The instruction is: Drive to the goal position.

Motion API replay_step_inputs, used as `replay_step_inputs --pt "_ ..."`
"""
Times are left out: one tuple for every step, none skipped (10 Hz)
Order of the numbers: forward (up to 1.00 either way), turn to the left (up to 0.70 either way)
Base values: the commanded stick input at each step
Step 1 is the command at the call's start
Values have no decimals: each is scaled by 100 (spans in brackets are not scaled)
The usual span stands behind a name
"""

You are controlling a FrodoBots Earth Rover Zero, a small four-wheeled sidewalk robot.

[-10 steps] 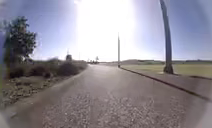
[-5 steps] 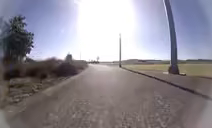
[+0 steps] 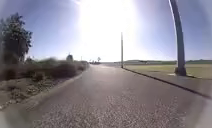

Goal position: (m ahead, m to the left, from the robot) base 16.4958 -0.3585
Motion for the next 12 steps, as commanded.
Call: replay_step_inputs --pt "100 0" --pt "100 0" --pt "100 0" --pt "100 0" --pt "100 0" --pt "100 0" --pt "100 0" --pt "100 0" --pt "100 0" --pt "100 0" --pt "100 0" --pt "100 0"
